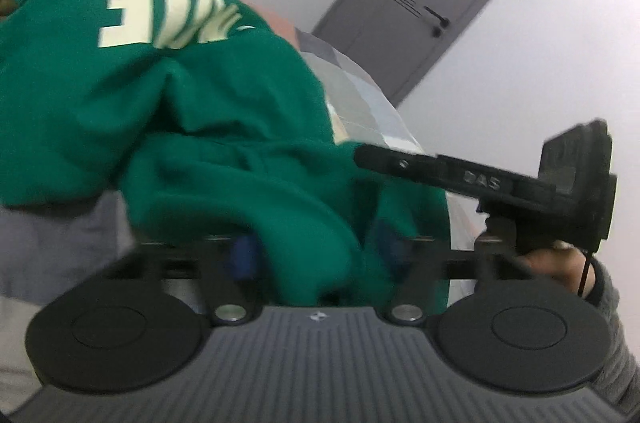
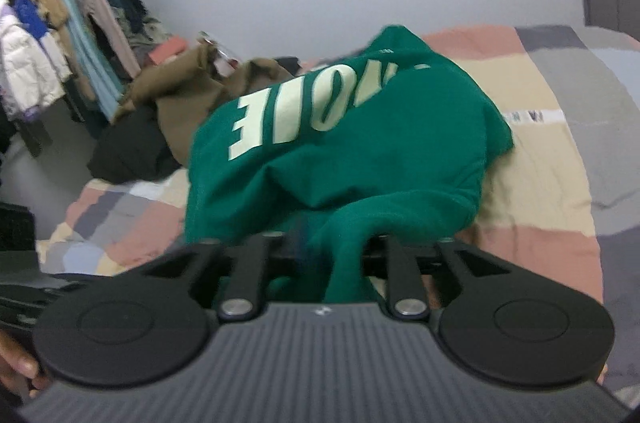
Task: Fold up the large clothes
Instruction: 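Lift the hoodie with both grippers and shake it out in the air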
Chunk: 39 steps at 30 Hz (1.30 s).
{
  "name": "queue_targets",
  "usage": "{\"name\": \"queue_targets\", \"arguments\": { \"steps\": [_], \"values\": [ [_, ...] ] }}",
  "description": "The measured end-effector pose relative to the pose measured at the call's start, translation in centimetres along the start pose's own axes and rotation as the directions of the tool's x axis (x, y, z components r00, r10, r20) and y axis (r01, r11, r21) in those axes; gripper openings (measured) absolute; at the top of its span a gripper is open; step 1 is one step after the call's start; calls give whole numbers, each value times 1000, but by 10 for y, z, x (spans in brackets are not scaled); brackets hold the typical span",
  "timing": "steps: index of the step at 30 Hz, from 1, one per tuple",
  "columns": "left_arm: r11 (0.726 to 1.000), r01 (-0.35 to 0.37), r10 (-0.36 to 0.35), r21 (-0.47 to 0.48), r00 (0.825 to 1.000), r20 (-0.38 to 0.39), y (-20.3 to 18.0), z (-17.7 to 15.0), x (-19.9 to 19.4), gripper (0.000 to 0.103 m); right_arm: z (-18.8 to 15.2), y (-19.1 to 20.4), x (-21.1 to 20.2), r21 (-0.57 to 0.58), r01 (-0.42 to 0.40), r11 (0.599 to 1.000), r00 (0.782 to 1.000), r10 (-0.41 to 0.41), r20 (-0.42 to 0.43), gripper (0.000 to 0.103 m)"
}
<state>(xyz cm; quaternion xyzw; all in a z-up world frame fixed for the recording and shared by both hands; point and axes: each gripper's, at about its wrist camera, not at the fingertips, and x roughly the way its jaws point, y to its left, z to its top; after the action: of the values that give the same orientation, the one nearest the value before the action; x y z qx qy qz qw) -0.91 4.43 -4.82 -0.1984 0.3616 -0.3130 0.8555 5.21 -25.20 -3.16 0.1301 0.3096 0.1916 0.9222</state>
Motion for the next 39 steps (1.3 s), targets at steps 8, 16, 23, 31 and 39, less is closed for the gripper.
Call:
{"name": "queue_targets", "arguments": {
  "steps": [8,16,23,31,39],
  "values": [
    [965,-62,76,-257,996,46,34,21,-6,86,-2,-42,3,245,22,969,999,-9,-51,80],
    [854,-104,135,-510,991,24,105,29,48,86,17,-96,26,400,113,910,993,-90,-75,82],
    [746,-112,178,-657,984,34,152,32,79,86,27,-142,95,445,176,878,975,-94,-200,82],
    [729,-110,291,-675,943,161,177,52,71,84,20,-170,134,584,-42,811,988,122,-99,82],
    [749,0,223,-663,942,252,199,62,78,84,33,-157,136,531,-280,800,955,286,72,82]
  ]
}}
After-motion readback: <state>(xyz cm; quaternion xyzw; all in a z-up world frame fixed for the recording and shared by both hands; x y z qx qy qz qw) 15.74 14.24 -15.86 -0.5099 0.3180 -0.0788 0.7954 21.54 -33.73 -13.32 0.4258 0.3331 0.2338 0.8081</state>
